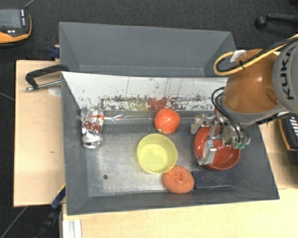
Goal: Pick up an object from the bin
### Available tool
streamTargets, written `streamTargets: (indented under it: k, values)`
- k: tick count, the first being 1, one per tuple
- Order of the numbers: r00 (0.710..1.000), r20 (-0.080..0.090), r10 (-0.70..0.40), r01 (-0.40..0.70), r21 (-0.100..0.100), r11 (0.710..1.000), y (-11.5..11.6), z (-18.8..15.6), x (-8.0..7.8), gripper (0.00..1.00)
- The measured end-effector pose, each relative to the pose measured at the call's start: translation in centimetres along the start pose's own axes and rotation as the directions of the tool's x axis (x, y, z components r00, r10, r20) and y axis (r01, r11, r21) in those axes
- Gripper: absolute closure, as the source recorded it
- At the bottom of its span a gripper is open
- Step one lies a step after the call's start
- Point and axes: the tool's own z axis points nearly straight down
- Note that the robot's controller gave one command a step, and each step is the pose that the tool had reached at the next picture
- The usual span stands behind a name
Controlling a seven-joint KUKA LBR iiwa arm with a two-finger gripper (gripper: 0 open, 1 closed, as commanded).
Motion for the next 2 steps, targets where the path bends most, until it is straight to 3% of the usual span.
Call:
streamTargets:
  k: [1, 2]
  values:
    - [0.993, 0.004, -0.114, 0.114, 0.001, 0.993, -3.63, 6.42, -4.96, 0.00]
    - [0.993, 0.011, -0.116, 0.116, 0.003, 0.993, -3.56, 5.92, -5.21, 1.00]
